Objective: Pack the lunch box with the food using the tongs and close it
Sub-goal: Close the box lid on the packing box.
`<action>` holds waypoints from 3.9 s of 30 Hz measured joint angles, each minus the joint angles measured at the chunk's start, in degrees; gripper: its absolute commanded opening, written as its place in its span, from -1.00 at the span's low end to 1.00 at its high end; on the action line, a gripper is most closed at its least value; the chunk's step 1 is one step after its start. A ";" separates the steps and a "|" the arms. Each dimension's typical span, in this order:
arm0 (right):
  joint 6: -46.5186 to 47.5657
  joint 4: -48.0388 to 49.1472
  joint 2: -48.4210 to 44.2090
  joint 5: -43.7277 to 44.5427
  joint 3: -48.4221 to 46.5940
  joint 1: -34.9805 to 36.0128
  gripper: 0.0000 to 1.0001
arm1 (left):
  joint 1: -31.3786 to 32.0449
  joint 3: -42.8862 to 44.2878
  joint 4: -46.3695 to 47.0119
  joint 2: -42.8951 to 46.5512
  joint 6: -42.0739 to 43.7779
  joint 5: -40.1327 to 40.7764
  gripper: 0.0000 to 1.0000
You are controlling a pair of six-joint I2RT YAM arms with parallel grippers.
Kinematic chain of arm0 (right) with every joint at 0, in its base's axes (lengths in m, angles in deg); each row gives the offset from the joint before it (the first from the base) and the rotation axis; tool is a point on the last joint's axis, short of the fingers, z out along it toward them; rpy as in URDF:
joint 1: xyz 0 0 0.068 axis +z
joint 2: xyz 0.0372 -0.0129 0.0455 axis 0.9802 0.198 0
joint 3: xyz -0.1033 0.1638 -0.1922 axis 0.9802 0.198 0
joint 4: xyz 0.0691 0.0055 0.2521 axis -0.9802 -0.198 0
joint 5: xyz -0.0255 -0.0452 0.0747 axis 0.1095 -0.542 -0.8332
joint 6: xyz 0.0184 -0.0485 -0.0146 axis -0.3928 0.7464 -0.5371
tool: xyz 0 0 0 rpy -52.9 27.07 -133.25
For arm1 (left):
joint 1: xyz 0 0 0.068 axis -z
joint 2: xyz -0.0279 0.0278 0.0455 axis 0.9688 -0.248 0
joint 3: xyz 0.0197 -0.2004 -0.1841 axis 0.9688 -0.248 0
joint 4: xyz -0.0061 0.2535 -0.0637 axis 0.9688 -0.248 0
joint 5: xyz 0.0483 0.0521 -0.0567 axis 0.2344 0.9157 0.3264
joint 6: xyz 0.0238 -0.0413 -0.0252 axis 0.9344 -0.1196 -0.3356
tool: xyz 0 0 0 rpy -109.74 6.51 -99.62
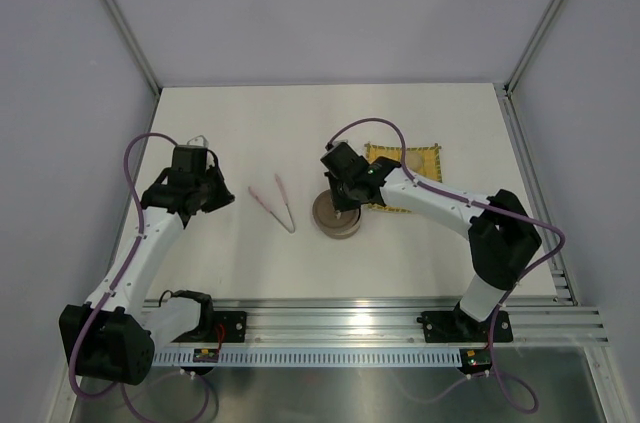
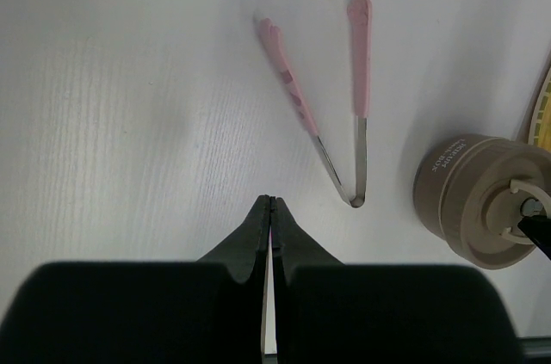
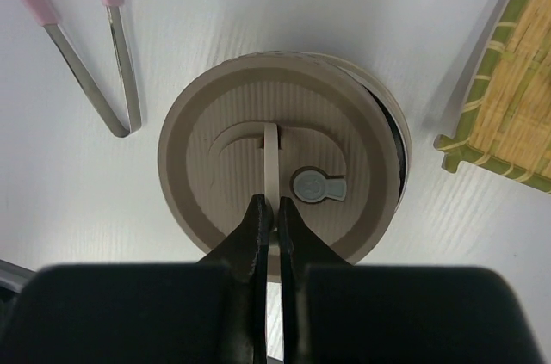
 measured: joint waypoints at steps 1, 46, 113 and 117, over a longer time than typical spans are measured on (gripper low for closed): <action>-0.13 0.02 0.31 0.00 0.00 0.13 -1.00 | 0.00 0.00 -0.02 0.00 0.02 -0.02 -1.00; -1.53 -2.97 3.17 9.03 -1.68 2.54 -1.00 | 0.00 -0.02 0.02 -0.37 0.00 -0.63 -1.00; -3.72 -4.20 1.53 22.29 1.40 11.10 -1.00 | 0.00 -0.13 0.42 -0.68 -0.02 -1.11 -1.00; -4.02 -0.68 1.20 22.32 3.39 11.21 -1.00 | 0.00 -0.13 0.44 -0.68 -0.04 -1.20 -1.00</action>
